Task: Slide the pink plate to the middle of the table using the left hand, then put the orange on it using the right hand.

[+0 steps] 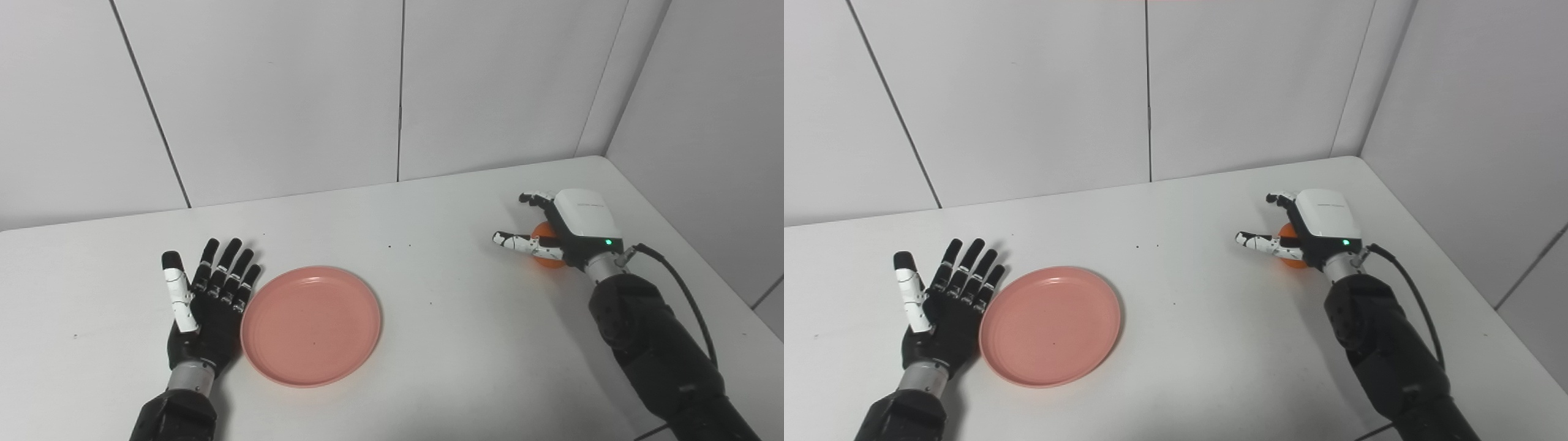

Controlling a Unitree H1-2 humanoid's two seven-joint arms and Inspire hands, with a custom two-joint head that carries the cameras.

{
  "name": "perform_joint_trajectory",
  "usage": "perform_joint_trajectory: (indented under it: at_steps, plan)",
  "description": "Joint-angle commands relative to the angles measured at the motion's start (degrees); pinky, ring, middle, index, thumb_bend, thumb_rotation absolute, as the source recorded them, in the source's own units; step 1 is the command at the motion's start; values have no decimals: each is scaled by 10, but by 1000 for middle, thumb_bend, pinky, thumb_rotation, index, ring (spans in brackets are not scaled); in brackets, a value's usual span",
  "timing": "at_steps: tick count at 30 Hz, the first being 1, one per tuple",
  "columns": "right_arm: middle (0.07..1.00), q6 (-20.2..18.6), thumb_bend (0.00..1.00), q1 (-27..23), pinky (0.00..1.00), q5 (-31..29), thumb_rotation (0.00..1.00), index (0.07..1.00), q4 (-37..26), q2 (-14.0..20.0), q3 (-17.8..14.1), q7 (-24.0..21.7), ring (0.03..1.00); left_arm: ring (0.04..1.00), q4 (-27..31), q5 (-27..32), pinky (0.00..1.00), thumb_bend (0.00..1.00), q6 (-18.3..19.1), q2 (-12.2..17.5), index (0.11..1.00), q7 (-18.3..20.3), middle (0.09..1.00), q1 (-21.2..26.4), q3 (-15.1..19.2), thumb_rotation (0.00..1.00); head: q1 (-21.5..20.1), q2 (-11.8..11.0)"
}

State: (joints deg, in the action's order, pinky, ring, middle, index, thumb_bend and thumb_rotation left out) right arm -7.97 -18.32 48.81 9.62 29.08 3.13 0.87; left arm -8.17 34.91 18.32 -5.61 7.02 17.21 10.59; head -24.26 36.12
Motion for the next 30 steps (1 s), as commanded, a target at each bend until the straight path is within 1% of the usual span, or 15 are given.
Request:
perform_joint_trajectory:
  at_steps: [1, 7, 12, 16, 23, 30]
  plan:
    - [756, -7, 867, -20, 756, -2, 989, 752, -5, 17, -3, 13, 747, 932, -10, -15, 969, 861, 21, -6, 976, -22, 918, -19, -2, 753, 2, 0]
    - [762, -17, 863, -25, 773, -4, 980, 756, -3, 20, 0, 2, 756, 930, -8, -11, 980, 864, 23, -5, 972, -21, 921, -19, -1, 743, 2, 0]
    - [758, -20, 871, -28, 767, -3, 985, 757, 3, 22, 4, -2, 752, 933, -8, -10, 988, 873, 23, -5, 972, -19, 920, -19, 0, 734, 4, 1]
    - [764, -29, 871, -28, 772, 0, 982, 761, 6, 24, 9, -10, 759, 925, -3, -11, 976, 871, 26, -4, 976, -22, 915, -20, -1, 737, 5, 3]
    - [751, -30, 873, -24, 757, -2, 979, 754, 19, 25, 15, -3, 750, 931, 1, -8, 989, 866, 31, -3, 976, -23, 918, -20, -1, 737, 6, 5]
    - [755, -31, 870, -19, 740, 3, 962, 753, 34, 31, 26, 0, 743, 928, 3, -10, 967, 864, 32, -1, 977, -22, 918, -21, -4, 750, 6, 7]
